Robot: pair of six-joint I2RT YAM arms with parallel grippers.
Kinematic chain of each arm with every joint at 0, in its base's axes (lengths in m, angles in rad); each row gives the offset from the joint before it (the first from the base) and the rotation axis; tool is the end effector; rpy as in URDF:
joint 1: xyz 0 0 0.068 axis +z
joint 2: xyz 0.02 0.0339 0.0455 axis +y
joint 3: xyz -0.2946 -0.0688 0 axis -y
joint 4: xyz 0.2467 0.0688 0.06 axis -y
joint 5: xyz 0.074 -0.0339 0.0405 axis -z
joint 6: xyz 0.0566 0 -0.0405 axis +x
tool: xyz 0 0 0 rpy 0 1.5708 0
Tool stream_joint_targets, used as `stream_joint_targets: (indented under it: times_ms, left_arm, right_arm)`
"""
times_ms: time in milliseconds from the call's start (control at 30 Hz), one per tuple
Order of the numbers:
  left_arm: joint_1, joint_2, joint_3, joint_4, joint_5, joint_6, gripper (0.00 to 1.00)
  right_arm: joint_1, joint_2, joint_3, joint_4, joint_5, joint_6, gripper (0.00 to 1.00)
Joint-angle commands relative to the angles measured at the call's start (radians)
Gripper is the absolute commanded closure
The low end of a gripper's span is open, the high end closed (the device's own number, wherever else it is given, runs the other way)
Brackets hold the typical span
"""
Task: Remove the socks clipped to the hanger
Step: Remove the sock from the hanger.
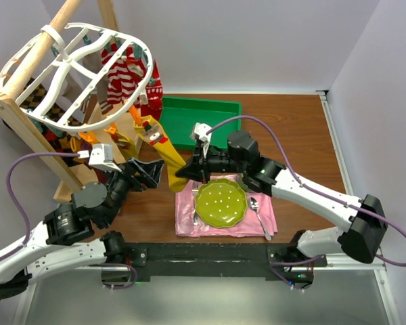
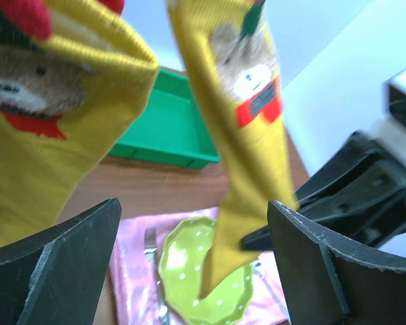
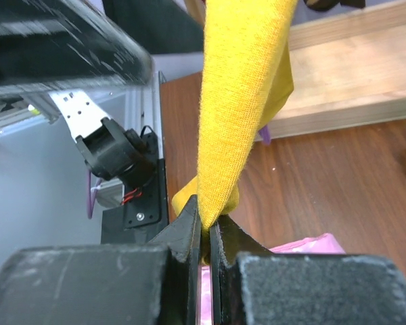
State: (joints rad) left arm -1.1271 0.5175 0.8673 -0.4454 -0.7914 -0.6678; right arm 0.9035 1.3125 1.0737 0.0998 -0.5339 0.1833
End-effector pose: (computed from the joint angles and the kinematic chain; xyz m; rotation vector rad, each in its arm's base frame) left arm 0.0743 -0.0626 0.3893 -0.2239 1.6715 -0.7093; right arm 0.1755 0.2693 0.3813 -1.0399 1.5409 1.2367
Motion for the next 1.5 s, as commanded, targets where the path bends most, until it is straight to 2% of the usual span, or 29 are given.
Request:
stream_joint_targets:
  times_ms: [0, 100, 233, 367, 600, 1100, 1467]
  left_arm:
    - [0.0, -0.013, -0.024, 0.143, -0.014, 0.031, 0.05]
    - [0.0, -0.01, -0.033, 0.159, -0.011, 0.033, 0.06]
    - [0.0, 0.003, -0.031, 0.122, -0.028, 0.008, 0.09]
    - [0.0, 0.009, -0.028, 0.059, -0.074, -0.05, 0.12]
    - [0.0, 0.042, -0.022, -0.047, -0.129, -0.127, 0.13]
    - [0.0, 0.075, -0.04, -0.073, -0.187, -0.15, 0.13]
    - [0.001, 0.107, -0.057, -0.076, -0.281, -0.207, 0.27]
  right_arm:
    - [0.017, 0.028, 0.031, 0.006, -0.041, 0.01, 1.0]
    - [0.051, 0.053, 0.043, 0.012, 0.015, 0.012, 1.0]
    - [0.116, 0.067, 0.051, 0.02, 0.171, 0.012, 1.0]
    - [0.178, 0.077, 0.061, 0.009, 0.407, -0.001, 1.0]
    - [0.265, 0.116, 0.086, 0.003, 0.667, -0.018, 1.0]
    - [0.356, 0.188, 0.141, 0.008, 0.83, -0.061, 1.0]
    - [0.411, 0.195, 0.135, 0.04, 0.861, -0.093, 1.0]
